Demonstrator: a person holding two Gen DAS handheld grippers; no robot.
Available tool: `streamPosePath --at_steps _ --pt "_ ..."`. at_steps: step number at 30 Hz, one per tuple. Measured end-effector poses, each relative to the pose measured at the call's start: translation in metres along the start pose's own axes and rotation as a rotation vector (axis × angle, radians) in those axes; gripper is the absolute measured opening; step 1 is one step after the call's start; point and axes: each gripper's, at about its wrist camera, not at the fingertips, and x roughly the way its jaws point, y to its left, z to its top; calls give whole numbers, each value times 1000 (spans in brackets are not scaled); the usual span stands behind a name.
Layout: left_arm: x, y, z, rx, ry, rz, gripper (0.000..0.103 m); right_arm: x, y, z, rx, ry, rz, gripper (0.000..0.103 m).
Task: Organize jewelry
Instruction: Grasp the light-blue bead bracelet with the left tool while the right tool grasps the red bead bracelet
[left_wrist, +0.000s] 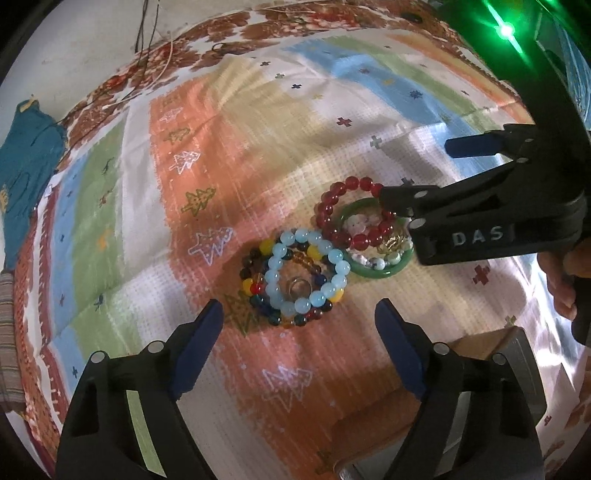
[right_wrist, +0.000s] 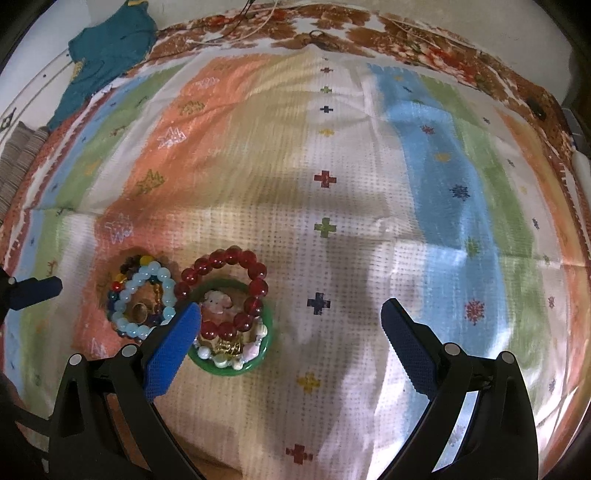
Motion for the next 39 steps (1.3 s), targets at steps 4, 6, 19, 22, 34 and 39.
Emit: streamPosePath --at_steps 4,6,19,22,34,39 --pt "7 -3 5 27 14 -5 75 5 2 4 2 7 5 99" --pt "10 -5 5 39 23 -11 70 8 4 6 0 10 6 98" --pt "28 -15 7 88 74 -40 53 22 7 11 2 53 47 62" --pt "35 -17 6 96 98 -33 46 25 7 11 1 63 62 48" --pt "43 -12 9 72 100 -33 21 27 10 8 -20 72 94 16" --pt "42 -10 8 52 108 -46 11 26 8 7 -21 70 98 14"
